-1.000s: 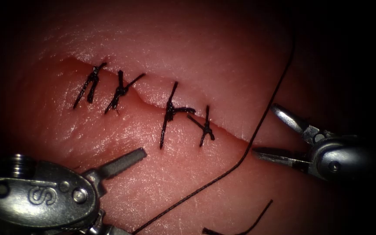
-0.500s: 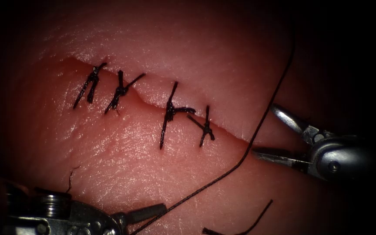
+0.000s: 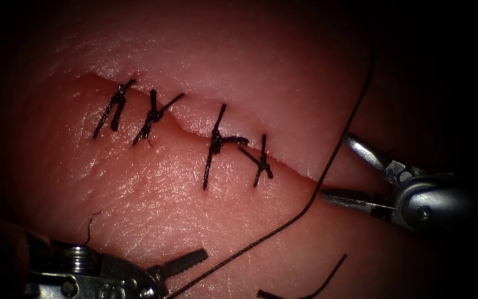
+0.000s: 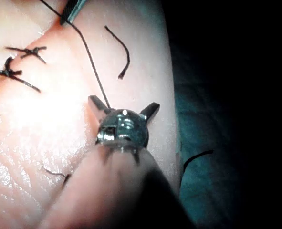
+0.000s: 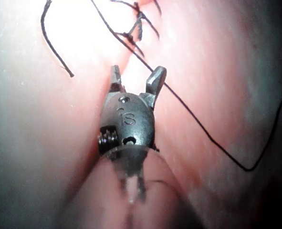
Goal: Wound Closure
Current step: Use the left gripper to grab the suture and pull the needle back into frame
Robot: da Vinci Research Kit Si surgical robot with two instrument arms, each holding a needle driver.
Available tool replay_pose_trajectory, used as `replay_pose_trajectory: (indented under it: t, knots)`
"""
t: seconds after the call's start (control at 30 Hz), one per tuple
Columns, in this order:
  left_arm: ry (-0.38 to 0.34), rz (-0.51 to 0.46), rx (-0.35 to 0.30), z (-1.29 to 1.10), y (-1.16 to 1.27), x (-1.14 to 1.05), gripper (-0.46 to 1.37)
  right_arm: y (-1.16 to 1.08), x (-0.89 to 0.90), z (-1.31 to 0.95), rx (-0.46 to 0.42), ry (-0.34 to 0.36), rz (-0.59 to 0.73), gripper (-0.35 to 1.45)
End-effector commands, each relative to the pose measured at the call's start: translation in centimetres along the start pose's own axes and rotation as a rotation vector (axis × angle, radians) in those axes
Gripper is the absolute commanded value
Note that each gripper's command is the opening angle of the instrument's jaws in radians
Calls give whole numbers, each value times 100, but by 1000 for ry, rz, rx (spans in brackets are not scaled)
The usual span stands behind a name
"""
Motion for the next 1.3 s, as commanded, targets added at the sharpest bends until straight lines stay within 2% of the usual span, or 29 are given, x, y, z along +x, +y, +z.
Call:
replay_pose_trajectory:
  t: [0.03,0.07,0.1,0.17,0.27,0.4,0.53,0.57,0.6,0.63,0.7,0.83,1.03,1.3]
  knots:
    - [4,-12,-17,1,0,-1,20,0,0,0,7,0,0,125]
    - [5,-37,-23,2,-1,-2,-6,0,0,0,7,0,0,124]
    - [7,-85,-28,3,-3,-3,-22,0,1,0,7,0,6,125]
    - [5,-136,-40,3,-6,-4,-27,0,1,0,7,0,6,124]
    - [10,-164,-60,5,-17,-4,-35,-1,1,-1,7,0,6,125]
    - [40,-179,-1,6,-36,14,-35,-1,1,-1,7,0,6,125]
    - [102,-155,22,-2,-51,57,-35,0,1,-2,8,1,6,124]
    - [106,-152,21,-2,-52,61,-35,0,1,-2,8,1,6,124]
    - [131,-153,20,-5,-57,81,-35,0,1,-3,8,1,6,124]
    - [142,-150,19,-6,-59,89,-35,0,1,-3,8,1,6,124]
    - [186,-144,18,-11,-68,120,-35,0,1,-4,8,2,6,123]
    - [215,-129,18,-17,-84,154,-35,0,1,-6,10,3,5,123]
    - [271,-112,28,-23,-118,216,-35,-1,-1,-8,10,4,10,121]
    - [344,-120,1,-9,-135,266,-35,-3,-4,-15,12,8,11,117]
